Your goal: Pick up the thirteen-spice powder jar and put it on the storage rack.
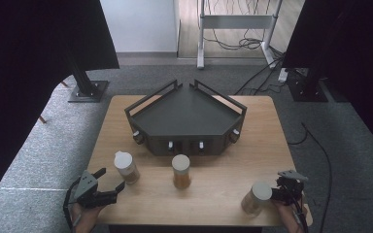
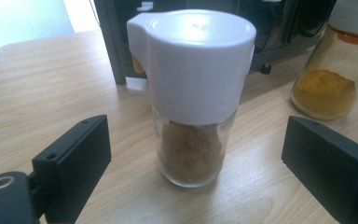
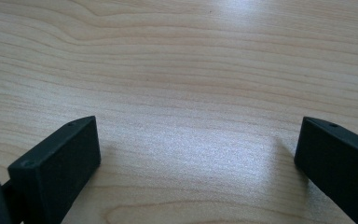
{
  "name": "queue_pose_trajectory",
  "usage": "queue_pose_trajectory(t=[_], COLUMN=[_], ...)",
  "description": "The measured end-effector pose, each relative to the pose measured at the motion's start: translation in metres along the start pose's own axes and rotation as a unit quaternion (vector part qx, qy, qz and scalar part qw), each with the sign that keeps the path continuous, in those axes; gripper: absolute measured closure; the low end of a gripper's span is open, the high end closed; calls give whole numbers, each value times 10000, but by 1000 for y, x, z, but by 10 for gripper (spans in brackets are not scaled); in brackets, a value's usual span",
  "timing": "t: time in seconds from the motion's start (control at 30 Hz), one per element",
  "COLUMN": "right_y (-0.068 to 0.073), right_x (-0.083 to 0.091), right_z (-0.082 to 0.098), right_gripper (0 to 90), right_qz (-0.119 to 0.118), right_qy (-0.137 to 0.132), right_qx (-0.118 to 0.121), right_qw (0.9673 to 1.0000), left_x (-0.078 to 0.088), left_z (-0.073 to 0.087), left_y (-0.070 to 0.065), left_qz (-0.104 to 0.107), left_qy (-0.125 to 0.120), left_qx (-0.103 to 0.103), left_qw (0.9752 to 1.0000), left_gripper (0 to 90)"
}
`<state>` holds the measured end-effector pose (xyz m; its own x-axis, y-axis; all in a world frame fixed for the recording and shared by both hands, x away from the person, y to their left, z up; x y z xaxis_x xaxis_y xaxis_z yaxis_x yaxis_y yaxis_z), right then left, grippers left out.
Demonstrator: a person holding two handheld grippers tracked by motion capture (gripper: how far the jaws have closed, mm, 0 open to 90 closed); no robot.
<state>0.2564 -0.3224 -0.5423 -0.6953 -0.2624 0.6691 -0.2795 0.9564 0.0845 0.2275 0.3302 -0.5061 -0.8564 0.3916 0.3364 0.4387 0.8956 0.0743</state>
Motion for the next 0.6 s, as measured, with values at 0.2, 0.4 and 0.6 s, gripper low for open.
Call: queue_pose_trajectory(t=[0.2, 0.4, 0.6], right_y=[0, 0, 0], right_x=[0, 0, 0], right_z=[0, 0, 0], right_gripper=[0, 0, 0], right_qz=[2, 2, 2], right_qy=[0, -1, -1], right_qx=[-3, -2, -3], right_qw=[10000, 10000, 10000], left_x=[1, -1, -4], left_z=[-2, -5, -6], left_y=[0, 0, 1], left_qz=[26, -16, 11], left_qy=[-169, -227, -283], left_qx=[24, 30, 67], left_qw=[9999, 9997, 9996], left_gripper=[81, 80, 80])
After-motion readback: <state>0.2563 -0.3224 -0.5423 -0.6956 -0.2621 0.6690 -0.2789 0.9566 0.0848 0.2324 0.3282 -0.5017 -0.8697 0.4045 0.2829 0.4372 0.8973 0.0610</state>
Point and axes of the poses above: each handheld gripper's, and its own axes: x roughly backward along the jaws, z roughly out of its underside, y roughly to its left, the point moved 10 cm from there along -x, roughly forward along the jaws, and after that the axes turned 7 degrees about -z, right-handed, at the moved point
